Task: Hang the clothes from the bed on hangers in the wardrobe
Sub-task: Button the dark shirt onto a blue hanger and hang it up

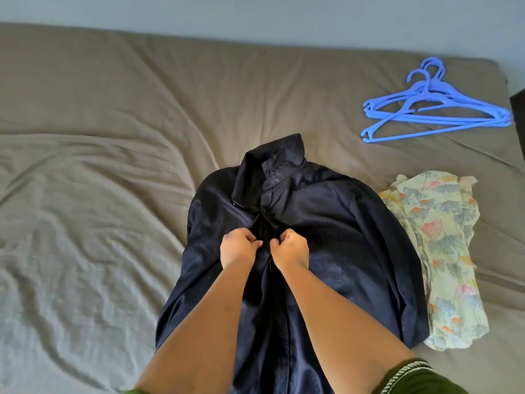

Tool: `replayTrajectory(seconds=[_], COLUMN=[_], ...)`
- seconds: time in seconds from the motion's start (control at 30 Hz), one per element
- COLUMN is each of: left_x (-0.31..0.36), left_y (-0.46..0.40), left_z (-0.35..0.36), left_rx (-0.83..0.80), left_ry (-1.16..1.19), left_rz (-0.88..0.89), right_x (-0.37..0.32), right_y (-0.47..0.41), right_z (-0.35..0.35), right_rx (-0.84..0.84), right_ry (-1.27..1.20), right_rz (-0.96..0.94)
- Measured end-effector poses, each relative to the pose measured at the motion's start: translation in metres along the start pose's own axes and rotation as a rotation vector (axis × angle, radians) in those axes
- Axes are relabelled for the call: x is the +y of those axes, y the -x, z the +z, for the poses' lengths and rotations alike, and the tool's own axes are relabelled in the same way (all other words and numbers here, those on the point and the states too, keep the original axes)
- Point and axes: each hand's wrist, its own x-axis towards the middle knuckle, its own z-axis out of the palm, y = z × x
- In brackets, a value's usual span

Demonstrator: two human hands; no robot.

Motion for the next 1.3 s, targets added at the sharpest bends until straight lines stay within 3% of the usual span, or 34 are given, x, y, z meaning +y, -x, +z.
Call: replayTrajectory(seconds=[0.13, 0.27, 0.5, 0.7, 0.93, 1.17, 1.3], left_x=[0.006, 0.020, 0.047, 0.062, 0.072, 0.081, 0.087], left_y=[0.017, 0.054, 0.102, 0.127, 0.129, 0.132, 0.131], left_z=[-0.006, -0.024, -0.049, -0.075, -0.092, -0.103, -0.102], left_rx=[-0.033, -0.003, -0.015, 0.004, -0.064, -0.014, 0.000], left_ry=[0.452, 0.782, 0.979, 1.100, 1.002, 0.739, 0.718], left_rz=[-0.169, -0.278, -0.223, -0.280, -0.270, -0.145, -0.157], right_x=[0.004, 0.003, -0.019, -0.030, -0.036, -0.047, -0.052], right_y=[0.008, 0.035, 0.071, 0.097, 0.112, 0.118, 0.112], right_z=[-0.010, -0.036, -0.085, -0.113, -0.120, -0.130, -0.129], right_rx=[0.008, -0.038, -0.106, -0.097, -0.072, -0.113, -0.092], right_ry=[-0.084, -0.365, -0.683, -0.632, -0.666, -0.579, -0.590], right_rz=[-0.086, -0.098, -0.028, -0.079, -0.026, -0.079, -0.045])
